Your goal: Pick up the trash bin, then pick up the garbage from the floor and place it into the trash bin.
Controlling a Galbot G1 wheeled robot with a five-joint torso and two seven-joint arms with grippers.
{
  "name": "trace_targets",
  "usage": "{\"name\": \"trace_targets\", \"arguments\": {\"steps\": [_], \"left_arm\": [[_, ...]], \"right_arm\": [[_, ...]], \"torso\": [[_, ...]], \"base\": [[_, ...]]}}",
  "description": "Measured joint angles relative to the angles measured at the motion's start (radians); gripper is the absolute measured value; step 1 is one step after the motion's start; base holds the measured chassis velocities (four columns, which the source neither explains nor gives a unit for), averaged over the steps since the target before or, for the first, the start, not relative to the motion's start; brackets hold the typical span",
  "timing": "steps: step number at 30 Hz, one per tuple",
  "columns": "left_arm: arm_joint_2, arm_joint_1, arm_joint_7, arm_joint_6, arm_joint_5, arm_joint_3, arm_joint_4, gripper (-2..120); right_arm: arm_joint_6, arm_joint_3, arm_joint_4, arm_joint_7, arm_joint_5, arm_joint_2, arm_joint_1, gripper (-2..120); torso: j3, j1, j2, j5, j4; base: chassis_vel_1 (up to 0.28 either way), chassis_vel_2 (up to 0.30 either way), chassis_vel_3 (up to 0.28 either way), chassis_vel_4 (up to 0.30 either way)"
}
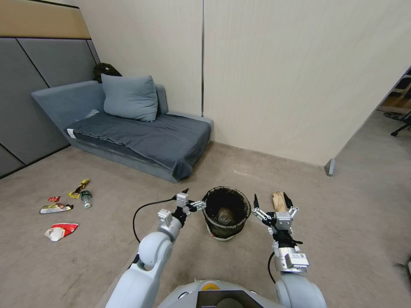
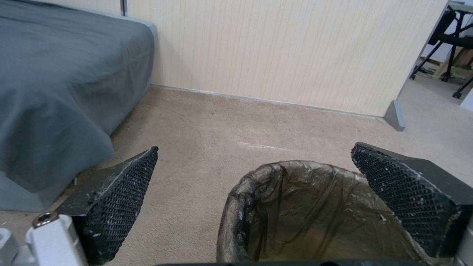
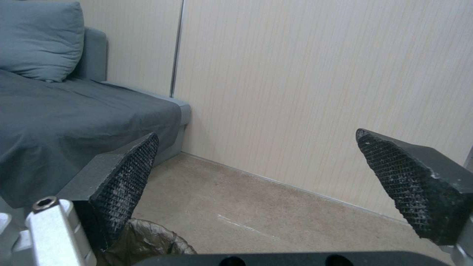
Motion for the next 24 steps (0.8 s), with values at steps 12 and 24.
{"name": "trace_targets", "arguments": {"steps": [12,24], "left_arm": [[-0.035,-0.105,-0.049,0.024,-0.009,0.087,0.128,99],[-0.073,-0.145,-0.081,0.043,0.004,0.114,0.211,98]], "right_arm": [[0.0,0.002,-0.003,0.001,-0.005,0.0,0.0,100],[0.0,0.003,-0.006,0.002,-0.01,0.0,0.0,100]], "torso": [[0.0,0.0,0.0,0.0,0.0],[0.0,0.0,0.0,-0.0001,0.0]], "base": [[0.0,0.0,0.0,0.0],[0.0,0.0,0.0,0.0]]}}
